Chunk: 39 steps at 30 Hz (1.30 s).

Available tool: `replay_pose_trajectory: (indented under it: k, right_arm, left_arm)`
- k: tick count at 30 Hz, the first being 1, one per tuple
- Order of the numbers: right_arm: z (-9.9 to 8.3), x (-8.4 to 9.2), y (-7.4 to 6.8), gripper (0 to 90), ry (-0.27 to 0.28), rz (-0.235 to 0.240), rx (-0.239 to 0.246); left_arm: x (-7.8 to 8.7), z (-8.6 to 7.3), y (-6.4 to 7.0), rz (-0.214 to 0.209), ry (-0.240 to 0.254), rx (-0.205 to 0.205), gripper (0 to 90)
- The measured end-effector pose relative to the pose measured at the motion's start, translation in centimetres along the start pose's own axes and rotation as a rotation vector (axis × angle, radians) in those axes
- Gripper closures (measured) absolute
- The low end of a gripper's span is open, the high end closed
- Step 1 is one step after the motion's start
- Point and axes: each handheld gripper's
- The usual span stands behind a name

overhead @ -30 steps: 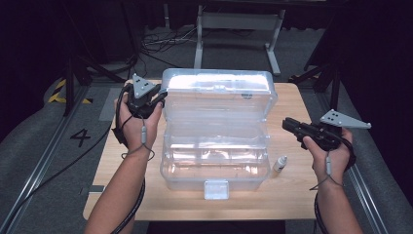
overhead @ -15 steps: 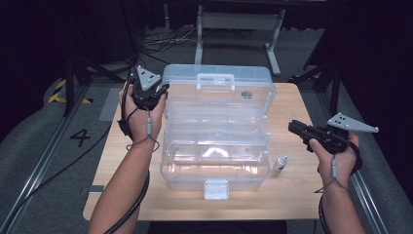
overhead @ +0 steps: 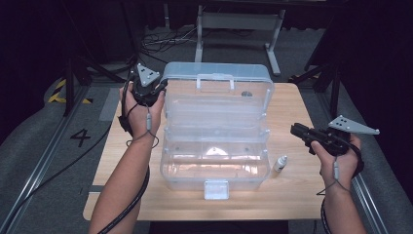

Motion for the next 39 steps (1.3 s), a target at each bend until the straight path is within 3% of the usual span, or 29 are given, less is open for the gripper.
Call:
replay_pose_trajectory:
  k: [4,10,20,28,39]
  right_arm:
    - [-0.2,0.3,0.1,77.6,-0.001,-0.007,-0.004]
    - [-0.3,0.5,0.3,77.6,-0.002,-0.011,-0.010]
    - [-0.4,0.6,0.5,77.2,-0.005,-0.013,-0.012]
    - [-0.6,0.7,0.6,76.6,-0.010,-0.014,-0.017]
    - [-0.8,0.4,0.8,76.5,-0.019,-0.018,-0.027]
  left_arm:
    - [-0.4,-0.3,-0.3,-0.017,0.007,0.038,80.6]
    - [-0.6,0.0,-0.1,-0.002,-0.002,0.020,81.6]
    - [-1.5,0.1,-0.7,-0.030,-0.016,0.044,81.6]
    - [-2.3,-0.2,-0.8,-0.039,0.012,0.056,81.8]
    - [-3.2,-0.6,-1.6,-0.093,0.038,0.058,80.7]
Point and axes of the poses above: each handheld gripper's, and its own axes: x roughly backward along the jaws, z roughly out of its top, y roughly to its right, and after that the axes turned 11 degrees about z, right-handed
